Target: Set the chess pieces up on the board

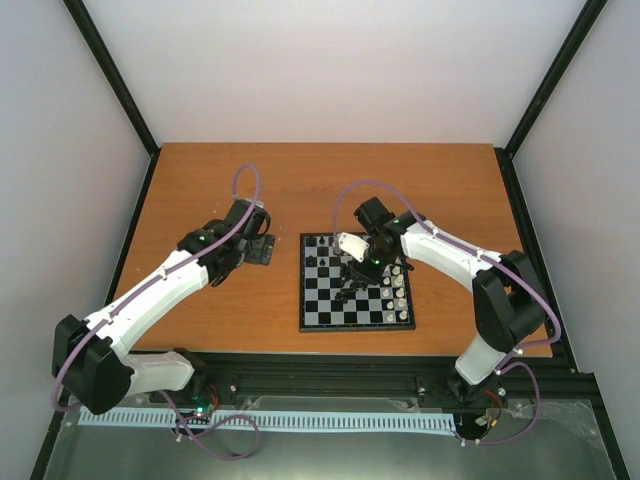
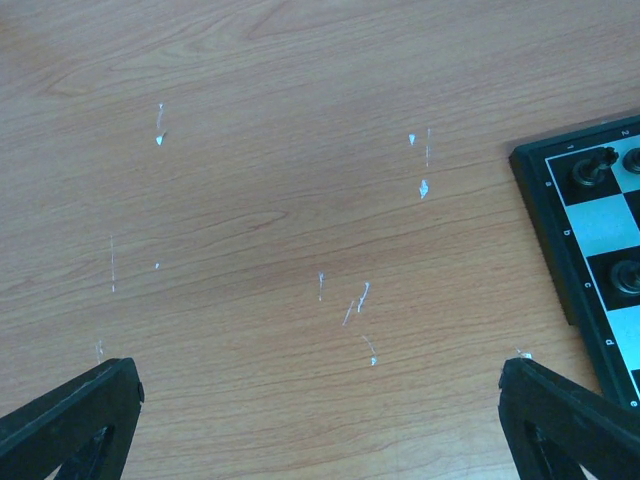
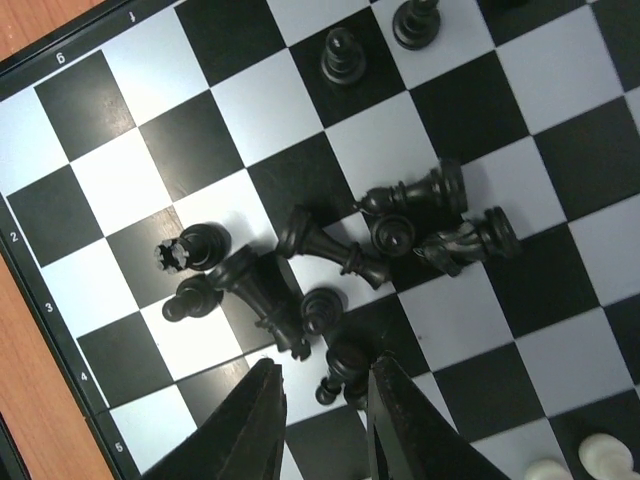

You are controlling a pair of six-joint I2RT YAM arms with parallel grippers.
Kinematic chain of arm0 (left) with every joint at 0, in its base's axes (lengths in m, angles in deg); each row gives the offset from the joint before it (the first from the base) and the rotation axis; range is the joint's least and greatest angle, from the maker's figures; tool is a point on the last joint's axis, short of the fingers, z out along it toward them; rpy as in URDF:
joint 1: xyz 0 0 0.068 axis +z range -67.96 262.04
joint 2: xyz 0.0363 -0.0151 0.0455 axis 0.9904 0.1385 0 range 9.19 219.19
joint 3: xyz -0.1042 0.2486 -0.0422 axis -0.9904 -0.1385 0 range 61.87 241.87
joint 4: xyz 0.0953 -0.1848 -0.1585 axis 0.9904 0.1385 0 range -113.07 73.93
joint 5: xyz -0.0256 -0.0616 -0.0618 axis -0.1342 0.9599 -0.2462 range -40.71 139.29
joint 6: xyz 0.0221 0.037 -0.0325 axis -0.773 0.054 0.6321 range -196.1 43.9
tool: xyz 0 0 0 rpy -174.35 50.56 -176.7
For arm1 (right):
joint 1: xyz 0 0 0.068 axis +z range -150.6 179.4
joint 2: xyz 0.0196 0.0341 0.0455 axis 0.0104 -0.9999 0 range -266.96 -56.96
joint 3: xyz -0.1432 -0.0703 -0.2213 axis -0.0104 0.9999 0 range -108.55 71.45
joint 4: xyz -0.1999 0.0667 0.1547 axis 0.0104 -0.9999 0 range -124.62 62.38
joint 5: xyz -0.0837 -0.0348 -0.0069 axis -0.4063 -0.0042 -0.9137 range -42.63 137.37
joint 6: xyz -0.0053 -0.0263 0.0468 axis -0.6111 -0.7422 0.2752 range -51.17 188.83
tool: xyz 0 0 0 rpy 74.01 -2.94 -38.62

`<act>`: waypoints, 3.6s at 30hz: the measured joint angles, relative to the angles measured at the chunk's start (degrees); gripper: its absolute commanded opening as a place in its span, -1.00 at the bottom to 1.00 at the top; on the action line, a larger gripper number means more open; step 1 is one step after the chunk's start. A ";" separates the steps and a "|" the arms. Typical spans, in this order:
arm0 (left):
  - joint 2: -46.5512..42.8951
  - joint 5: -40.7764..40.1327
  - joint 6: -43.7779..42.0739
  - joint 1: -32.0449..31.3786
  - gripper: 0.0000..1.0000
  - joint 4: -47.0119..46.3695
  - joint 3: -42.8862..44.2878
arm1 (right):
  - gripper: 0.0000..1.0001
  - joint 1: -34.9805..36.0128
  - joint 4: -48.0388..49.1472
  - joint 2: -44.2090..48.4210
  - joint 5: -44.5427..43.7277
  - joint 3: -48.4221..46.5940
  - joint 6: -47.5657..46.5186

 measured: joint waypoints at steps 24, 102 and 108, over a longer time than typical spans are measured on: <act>0.85 -0.02 -0.04 0.02 1.00 0.02 0.00 | -0.86 3.28 2.23 -6.91 -4.46 -1.18 0.17; -2.38 -2.82 2.82 5.73 0.99 0.87 0.00 | -0.91 10.71 -1.27 -17.75 -2.49 -16.68 -0.07; -2.25 -2.78 2.82 5.73 1.00 0.90 0.00 | -0.90 10.82 -1.03 -17.79 -2.51 -16.35 -0.07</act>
